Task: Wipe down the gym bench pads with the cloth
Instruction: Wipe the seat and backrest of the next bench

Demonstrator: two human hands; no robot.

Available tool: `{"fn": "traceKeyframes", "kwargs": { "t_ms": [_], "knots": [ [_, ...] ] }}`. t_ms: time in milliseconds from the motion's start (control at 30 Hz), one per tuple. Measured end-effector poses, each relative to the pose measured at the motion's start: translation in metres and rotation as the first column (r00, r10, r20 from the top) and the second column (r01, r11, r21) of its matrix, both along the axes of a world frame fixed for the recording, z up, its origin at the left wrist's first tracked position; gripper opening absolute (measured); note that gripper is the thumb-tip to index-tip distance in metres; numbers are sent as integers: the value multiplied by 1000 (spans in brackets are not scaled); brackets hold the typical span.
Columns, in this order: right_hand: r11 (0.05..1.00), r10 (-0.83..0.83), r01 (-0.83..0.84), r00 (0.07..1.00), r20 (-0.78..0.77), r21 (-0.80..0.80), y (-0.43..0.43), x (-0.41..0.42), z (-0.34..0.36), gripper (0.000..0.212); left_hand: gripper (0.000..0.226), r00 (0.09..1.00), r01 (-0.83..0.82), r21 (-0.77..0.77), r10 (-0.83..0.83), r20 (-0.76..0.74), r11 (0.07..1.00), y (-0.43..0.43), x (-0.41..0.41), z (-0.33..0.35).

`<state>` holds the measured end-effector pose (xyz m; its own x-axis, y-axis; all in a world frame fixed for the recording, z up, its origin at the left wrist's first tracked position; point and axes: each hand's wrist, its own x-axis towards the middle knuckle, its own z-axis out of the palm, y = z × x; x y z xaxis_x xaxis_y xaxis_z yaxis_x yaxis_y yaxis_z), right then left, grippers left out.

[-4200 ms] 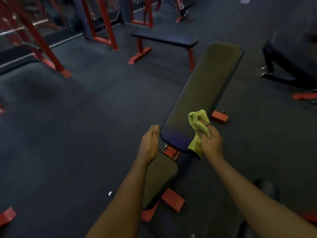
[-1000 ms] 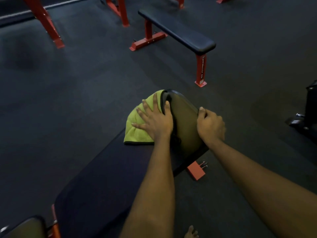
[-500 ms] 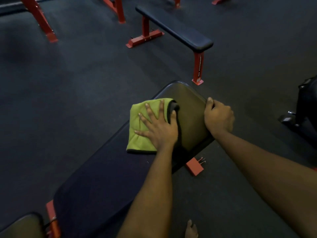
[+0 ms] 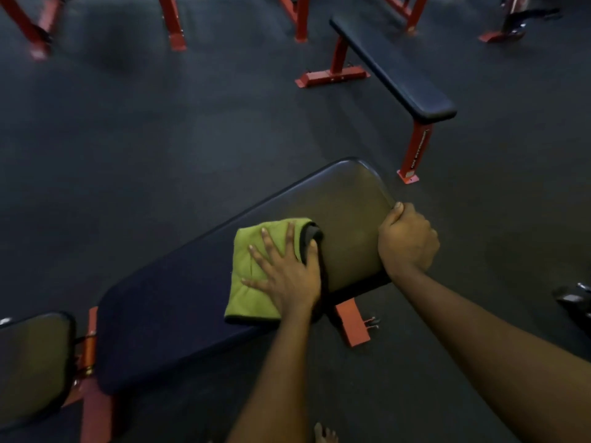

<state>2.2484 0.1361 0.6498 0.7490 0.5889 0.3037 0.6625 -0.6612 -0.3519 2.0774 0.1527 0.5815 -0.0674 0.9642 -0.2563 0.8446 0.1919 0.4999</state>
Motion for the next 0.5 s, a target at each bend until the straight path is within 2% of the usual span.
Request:
{"fn": "traceKeyframes", "kwargs": {
  "t_ms": [100,167,367,500],
  "knots": [
    [999,22,-21,999,-32,24,-2,5,0,38,68,991,-124,-91,128,44,988,64,-3,3],
    [998,30,-27,998,-54,50,-4,7,1,37,68,986,-157,-91,161,45,983,77,-2,4],
    [999,15,-13,999,-52,39,-5,1,5,38,65,994,-103,19,103,23,994,-39,22,12],
    [999,33,-31,998,-54,36,-4,0,3,39,65,989,-151,-14,151,7,988,-9,16,9]
  ]
}}
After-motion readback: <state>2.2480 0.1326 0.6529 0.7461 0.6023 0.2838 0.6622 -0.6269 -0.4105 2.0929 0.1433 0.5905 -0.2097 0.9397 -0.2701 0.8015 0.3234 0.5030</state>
